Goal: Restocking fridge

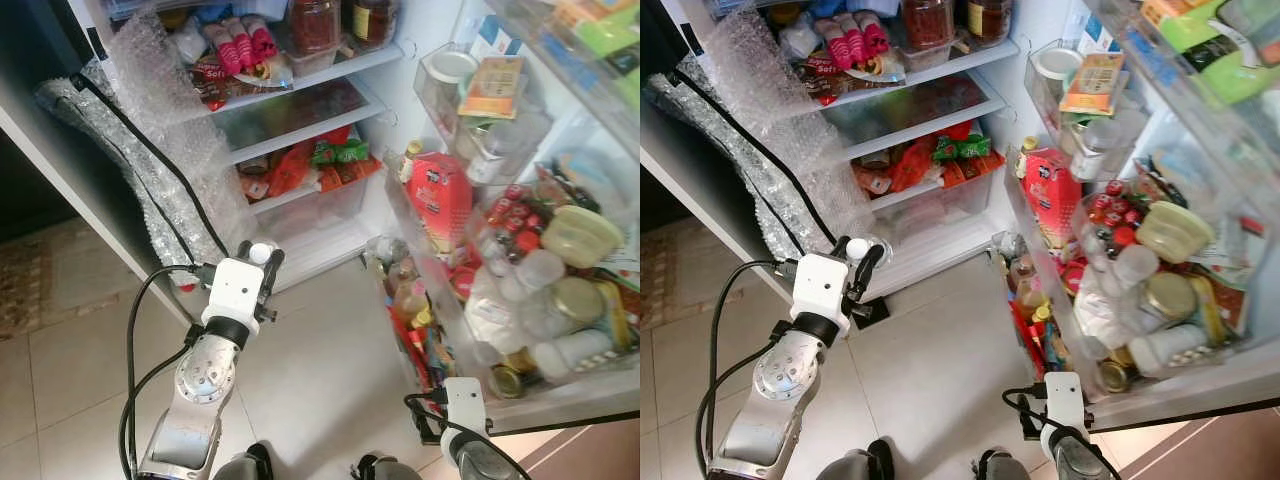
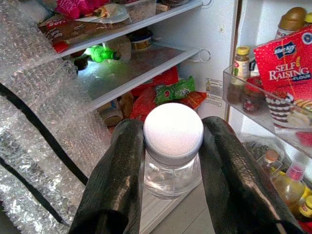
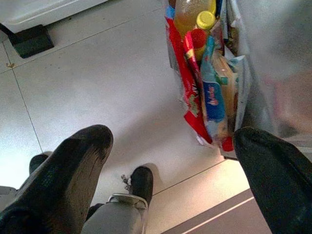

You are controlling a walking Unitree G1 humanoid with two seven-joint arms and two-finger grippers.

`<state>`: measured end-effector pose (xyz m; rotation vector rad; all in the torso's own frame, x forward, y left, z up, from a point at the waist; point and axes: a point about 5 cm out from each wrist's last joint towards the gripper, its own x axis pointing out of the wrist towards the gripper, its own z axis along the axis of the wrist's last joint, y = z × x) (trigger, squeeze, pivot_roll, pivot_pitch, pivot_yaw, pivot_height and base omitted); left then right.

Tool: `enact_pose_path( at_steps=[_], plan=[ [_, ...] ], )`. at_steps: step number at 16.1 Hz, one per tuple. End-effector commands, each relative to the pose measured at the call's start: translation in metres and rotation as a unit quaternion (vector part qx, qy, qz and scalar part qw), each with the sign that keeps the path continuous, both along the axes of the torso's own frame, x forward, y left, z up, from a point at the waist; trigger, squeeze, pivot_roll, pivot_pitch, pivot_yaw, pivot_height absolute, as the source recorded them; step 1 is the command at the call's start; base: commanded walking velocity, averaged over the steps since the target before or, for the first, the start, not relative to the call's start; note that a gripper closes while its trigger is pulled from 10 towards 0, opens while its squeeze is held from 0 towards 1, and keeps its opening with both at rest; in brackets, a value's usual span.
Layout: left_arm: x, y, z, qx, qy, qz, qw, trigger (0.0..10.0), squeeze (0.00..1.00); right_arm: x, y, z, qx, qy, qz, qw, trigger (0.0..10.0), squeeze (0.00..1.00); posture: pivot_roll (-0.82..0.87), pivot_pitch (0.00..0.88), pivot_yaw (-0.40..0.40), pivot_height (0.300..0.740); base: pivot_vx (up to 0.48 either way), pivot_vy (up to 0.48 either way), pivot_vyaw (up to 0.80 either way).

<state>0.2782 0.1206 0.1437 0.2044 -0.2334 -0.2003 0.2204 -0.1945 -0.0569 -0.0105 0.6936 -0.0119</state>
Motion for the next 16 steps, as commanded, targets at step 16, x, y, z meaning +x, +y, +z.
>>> enact_pose_path(
  at_steps=[16],
  plan=[
    [-0.0006,-0.0028,-0.0009,0.002,0.004,-0.008,1.000,10.0,0.00,-0.0123,0.0041,-0.0090,0.006,0.030,0.006,1.000,10.0,0.00,-0.05,0.224,-0.026,0.740,0.000,0.000,0.00]
  ],
)
